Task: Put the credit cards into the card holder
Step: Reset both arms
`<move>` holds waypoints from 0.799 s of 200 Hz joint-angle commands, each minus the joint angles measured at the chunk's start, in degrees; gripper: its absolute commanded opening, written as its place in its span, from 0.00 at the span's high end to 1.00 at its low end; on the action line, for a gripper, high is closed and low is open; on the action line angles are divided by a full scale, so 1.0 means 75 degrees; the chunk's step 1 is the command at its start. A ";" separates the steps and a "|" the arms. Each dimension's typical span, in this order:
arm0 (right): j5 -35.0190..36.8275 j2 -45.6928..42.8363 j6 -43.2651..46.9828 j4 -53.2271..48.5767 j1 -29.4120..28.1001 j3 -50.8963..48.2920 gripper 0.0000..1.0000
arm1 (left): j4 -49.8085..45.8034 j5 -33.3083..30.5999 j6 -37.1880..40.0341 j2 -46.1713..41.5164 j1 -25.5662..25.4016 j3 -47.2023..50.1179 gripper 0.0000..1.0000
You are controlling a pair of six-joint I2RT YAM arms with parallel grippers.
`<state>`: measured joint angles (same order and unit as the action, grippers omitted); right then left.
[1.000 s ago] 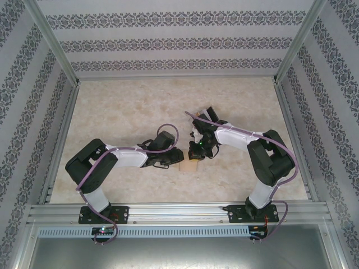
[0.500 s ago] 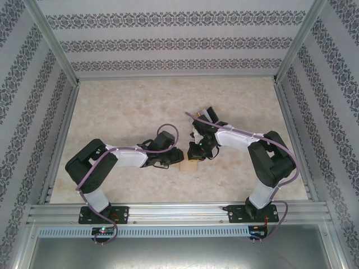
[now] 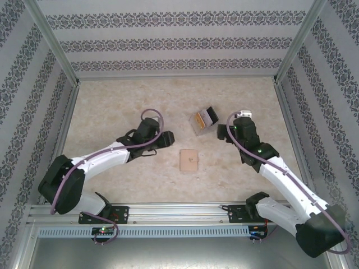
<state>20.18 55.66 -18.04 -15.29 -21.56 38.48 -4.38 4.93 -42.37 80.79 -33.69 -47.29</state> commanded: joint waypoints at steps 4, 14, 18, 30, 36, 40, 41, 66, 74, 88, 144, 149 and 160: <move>0.1480 0.0464 0.1597 0.3191 0.0812 -0.1502 0.02 | -0.1067 -0.2014 0.1287 -0.0581 0.0793 -0.0165 0.20; 0.0857 0.0838 0.1641 0.4202 0.1301 -0.1892 0.02 | -0.1044 -0.2627 0.1671 -0.0754 0.1110 -0.0109 0.12; 0.0577 0.1010 0.1655 0.4522 0.1467 -0.1979 0.02 | -0.1117 -0.2882 0.1745 -0.0810 0.1233 -0.0131 0.10; -0.0098 0.1555 0.1720 0.5105 0.1720 -0.1985 0.02 | -0.1137 -0.3464 0.2077 -0.1009 0.1635 -0.0093 0.07; -0.0372 0.1831 0.1841 0.5316 0.1778 -0.1919 0.02 | -0.1041 -0.3809 0.2226 -0.1089 0.1788 -0.0017 0.04; -0.0459 0.2044 0.1926 0.5519 0.1795 -0.1898 0.02 | -0.0921 -0.4009 0.2323 -0.1123 0.1909 0.0059 0.02; -0.0497 0.2116 0.1949 0.5577 0.1796 -0.1897 0.02 | -0.0883 -0.4038 0.2345 -0.1137 0.1941 0.0088 0.02; -0.1048 0.2983 0.2524 0.6833 0.1850 -0.1742 0.02 | -0.0353 -0.4661 0.3152 -0.1372 0.2495 0.0508 0.01; -0.0967 0.3117 0.2754 0.7066 0.1810 -0.1760 0.02 | 0.0321 -0.4854 0.3698 -0.1470 0.2526 0.0851 0.01; -0.1369 0.3538 0.2559 0.7992 0.2149 -0.2040 0.02 | 0.1986 -0.4848 0.4554 -0.1524 0.2655 0.1668 0.01; -0.0869 0.4078 0.1920 0.9192 0.2524 -0.2368 0.02 | 0.4303 -0.3660 0.5445 -0.0634 0.3179 0.2419 0.01; -0.0846 0.4008 0.1916 0.8951 0.2512 -0.2316 0.02 | 0.4434 -0.3535 0.5584 -0.0545 0.3227 0.2430 0.01; -0.0841 0.4095 0.1942 0.9191 0.2499 -0.2364 0.02 | 0.4696 -0.3211 0.5823 -0.0389 0.3349 0.2446 0.01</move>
<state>12.16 86.11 -2.59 48.45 -2.15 20.51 19.77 -24.03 -5.50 75.96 -10.33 -29.61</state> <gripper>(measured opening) 0.981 0.994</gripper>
